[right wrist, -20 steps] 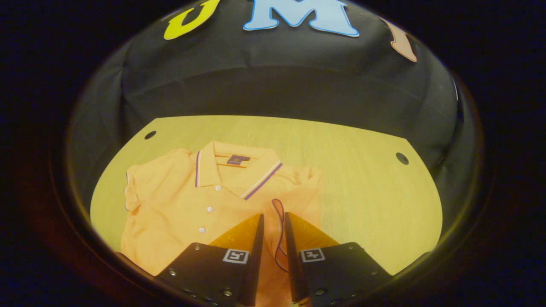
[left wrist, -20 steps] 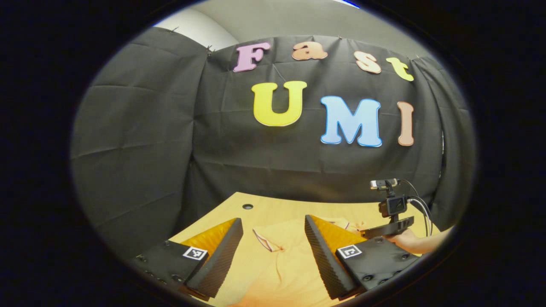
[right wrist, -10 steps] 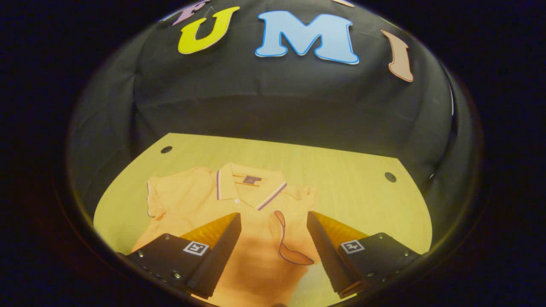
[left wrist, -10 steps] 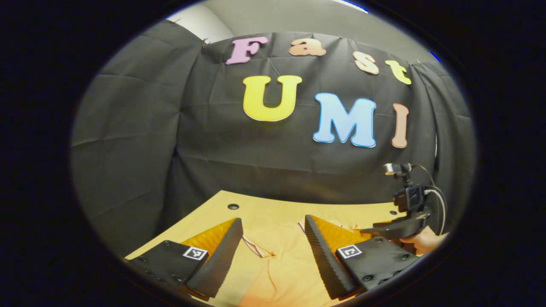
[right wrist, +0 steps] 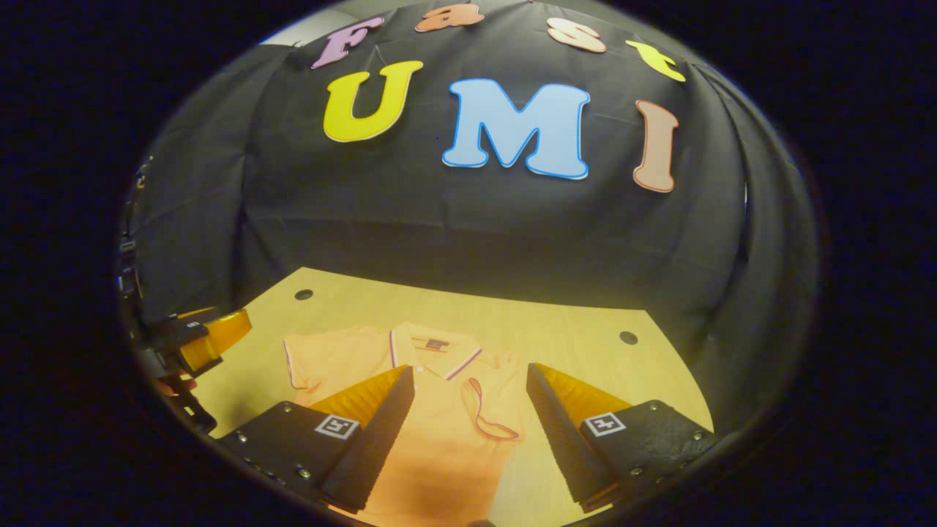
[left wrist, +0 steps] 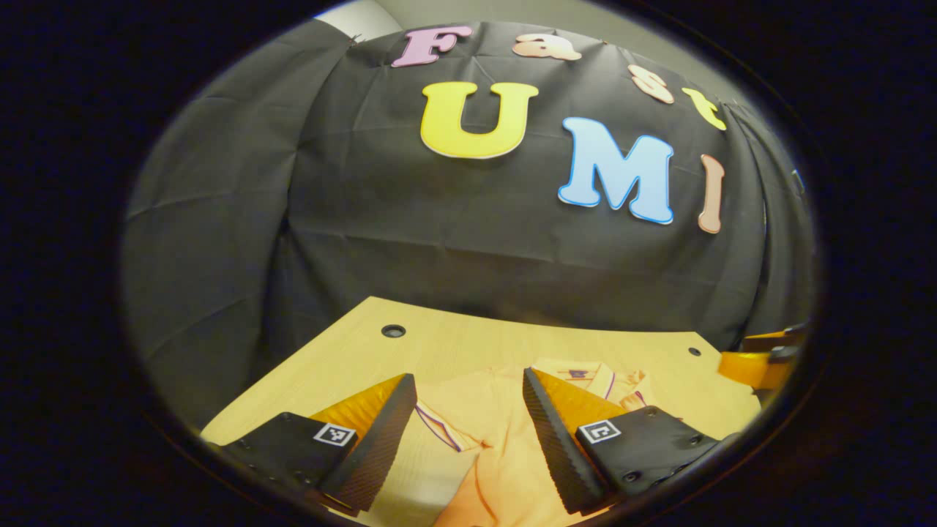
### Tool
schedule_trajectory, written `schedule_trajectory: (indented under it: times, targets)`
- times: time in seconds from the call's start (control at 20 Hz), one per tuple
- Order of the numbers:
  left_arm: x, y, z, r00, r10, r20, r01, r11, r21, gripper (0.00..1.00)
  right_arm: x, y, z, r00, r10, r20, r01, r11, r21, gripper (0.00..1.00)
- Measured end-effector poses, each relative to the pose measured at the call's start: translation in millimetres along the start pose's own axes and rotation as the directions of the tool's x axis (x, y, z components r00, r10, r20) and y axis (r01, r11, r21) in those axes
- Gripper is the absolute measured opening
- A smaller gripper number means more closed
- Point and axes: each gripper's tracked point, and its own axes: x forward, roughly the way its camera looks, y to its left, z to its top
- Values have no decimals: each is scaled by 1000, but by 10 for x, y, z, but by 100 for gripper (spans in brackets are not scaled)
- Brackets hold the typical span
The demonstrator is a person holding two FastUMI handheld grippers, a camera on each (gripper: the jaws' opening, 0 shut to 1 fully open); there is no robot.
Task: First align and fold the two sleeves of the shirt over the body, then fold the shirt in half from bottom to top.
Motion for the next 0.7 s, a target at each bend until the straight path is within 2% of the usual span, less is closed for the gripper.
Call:
schedule_trajectory:
  times: [0.3, 0.7]
  targets:
    - [748, 323, -539, 991, 103, -90, -109, 992, -60, 95, -419, -66, -95, 1000, -28, -11, 28, 1000, 14, 96]
    - [1322, 565, -1107, 967, 161, -197, -180, 980, -83, 93, -747, -262, 38, 996, -83, 21, 81, 994, 68, 96]
